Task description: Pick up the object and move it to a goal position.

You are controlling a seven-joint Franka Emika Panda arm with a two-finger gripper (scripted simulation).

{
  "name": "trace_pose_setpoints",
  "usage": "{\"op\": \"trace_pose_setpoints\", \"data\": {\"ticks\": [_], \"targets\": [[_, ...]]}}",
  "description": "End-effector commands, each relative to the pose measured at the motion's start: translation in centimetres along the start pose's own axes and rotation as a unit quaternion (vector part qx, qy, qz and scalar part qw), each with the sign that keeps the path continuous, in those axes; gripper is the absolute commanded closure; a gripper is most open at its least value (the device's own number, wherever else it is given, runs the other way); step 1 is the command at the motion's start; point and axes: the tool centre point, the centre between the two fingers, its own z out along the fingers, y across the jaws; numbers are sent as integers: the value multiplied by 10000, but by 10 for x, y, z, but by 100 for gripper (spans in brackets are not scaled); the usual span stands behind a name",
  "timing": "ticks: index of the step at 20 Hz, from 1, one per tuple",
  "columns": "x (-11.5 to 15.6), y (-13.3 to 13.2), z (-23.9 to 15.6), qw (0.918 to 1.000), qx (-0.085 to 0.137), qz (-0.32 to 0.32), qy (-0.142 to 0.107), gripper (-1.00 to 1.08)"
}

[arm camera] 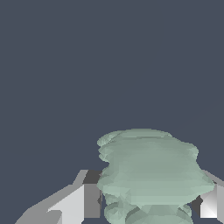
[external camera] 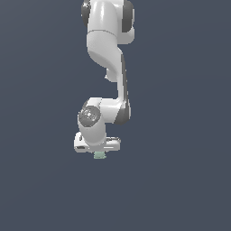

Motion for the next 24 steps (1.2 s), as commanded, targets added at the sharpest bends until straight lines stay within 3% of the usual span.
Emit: {"op": "trace_pose_setpoints", "data": {"ticks": [1,8,15,20,24], "targets": [[0,0,0,10000,0,0,1,108],[7,0,-7,9998,-18,167,99,108],[28,4,-26,9970,-71,665,384,108],[48,9,-49,9901,-130,1208,697,108],[65,16,-71,9801,-185,1711,986,108]]}}
